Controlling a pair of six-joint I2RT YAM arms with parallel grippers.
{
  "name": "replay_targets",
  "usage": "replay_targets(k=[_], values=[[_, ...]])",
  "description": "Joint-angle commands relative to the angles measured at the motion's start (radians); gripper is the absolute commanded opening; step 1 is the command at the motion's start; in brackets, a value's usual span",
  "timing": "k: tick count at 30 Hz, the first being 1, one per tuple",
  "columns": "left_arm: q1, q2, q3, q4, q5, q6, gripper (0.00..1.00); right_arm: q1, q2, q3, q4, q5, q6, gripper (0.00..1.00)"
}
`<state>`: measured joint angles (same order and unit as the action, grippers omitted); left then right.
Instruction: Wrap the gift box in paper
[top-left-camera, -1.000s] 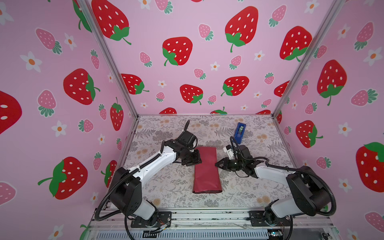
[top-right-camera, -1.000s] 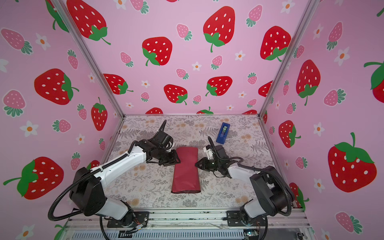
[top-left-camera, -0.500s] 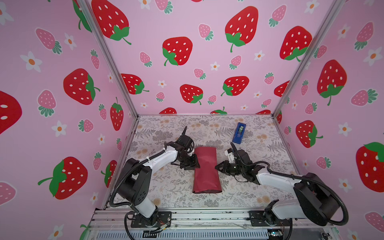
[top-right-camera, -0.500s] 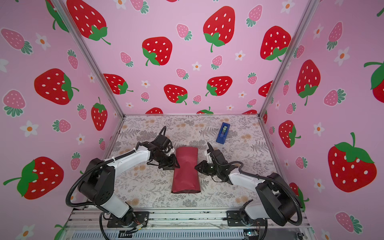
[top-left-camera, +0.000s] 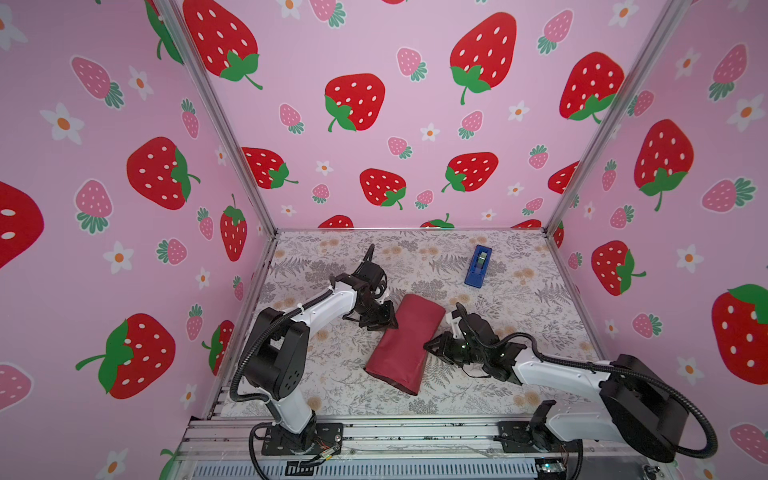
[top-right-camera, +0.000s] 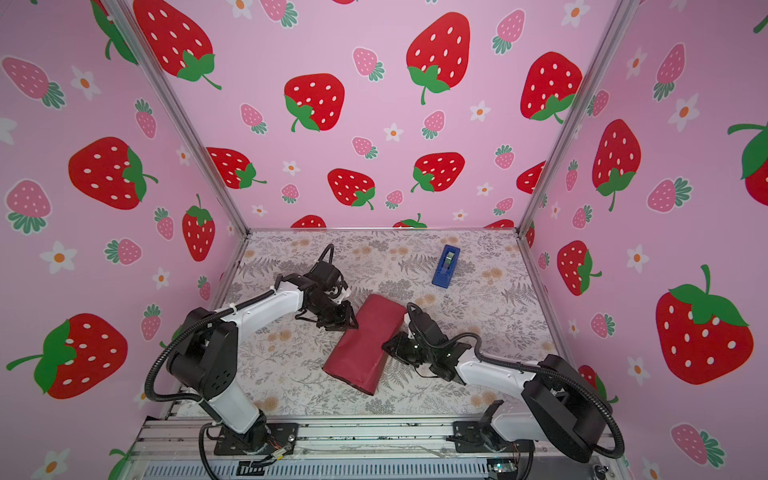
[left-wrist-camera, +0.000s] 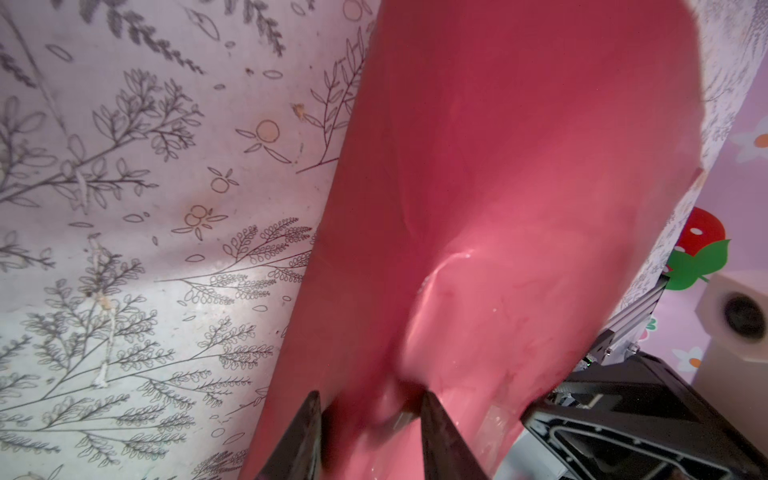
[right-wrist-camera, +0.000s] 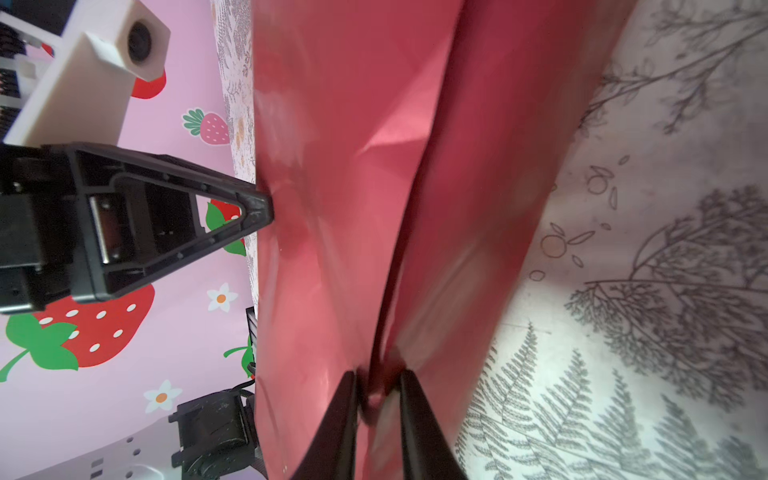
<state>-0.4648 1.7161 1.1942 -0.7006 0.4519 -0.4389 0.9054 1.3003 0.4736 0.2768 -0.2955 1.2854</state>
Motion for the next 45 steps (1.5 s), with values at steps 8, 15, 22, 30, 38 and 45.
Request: replay_targets(k=[8,15,22,30,38,45], values=[[-0.049,-0.190,0.043,-0.106,-0.073,-0.099,0.42,0.008,0.005,-0.031,0.034,0.044,0.044,0.21],[-0.123,-0.185,-0.043,-0.017,-0.038,-0.170,0.32,0.007,0.007,-0.033,0.038,0.045,0.038,0.21],[-0.169,-0.103,-0.115,0.090,0.009,-0.204,0.27,0.007,0.001,-0.042,0.038,0.047,0.037,0.21],[-0.189,-0.079,-0.159,0.154,0.039,-0.234,0.26,0.008,-0.007,-0.018,0.026,0.041,0.014,0.37],[-0.189,-0.071,-0.187,0.168,0.037,-0.237,0.25,0.002,-0.060,0.030,-0.007,0.082,-0.031,0.50],[-0.188,-0.071,-0.190,0.184,0.044,-0.243,0.25,-0.011,0.028,0.089,-0.015,0.029,-0.061,0.45]])
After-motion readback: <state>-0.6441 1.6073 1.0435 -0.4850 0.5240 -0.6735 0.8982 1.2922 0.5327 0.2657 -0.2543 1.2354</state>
